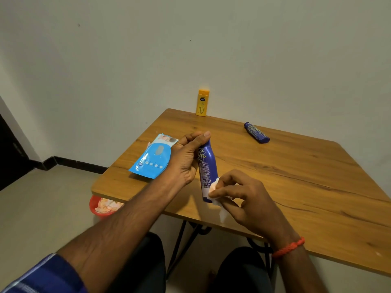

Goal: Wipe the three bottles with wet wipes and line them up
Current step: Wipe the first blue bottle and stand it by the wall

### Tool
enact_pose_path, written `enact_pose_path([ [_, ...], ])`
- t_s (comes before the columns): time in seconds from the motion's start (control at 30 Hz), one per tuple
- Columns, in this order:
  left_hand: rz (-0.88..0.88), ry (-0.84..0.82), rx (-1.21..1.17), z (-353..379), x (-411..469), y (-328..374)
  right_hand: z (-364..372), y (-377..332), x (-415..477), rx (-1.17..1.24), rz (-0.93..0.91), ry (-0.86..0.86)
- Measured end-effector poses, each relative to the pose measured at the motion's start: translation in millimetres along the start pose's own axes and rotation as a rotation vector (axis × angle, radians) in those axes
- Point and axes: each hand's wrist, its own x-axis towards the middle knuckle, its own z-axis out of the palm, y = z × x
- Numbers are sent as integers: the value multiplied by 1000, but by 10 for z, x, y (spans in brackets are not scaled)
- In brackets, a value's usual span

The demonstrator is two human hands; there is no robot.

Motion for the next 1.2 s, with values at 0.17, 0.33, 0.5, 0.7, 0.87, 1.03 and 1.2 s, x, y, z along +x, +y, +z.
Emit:
enact_pose_path([
  [0.17,34,18,0,6,-25,45,-68,-4,67,89,7,41],
  [0.33,48,-30,38,60,-53,65,-63,41,335,24,62,211],
  [0.5,62,-47,-3,90,-75,67,-43,-26,588,64,205,497],
  [0.7,23,-36,7,141,-125,16,46,-121,604,237,391,591],
  [0.87,6,-95,42,188,-148,-45,73,-88,573,371,483,648],
  [1.03,-104,-221,62,113,-141,-42,46,12,533,416,555,701],
  [1.2,-181,-288,76,24,-151,-52,19,71,503,501,554,671],
])
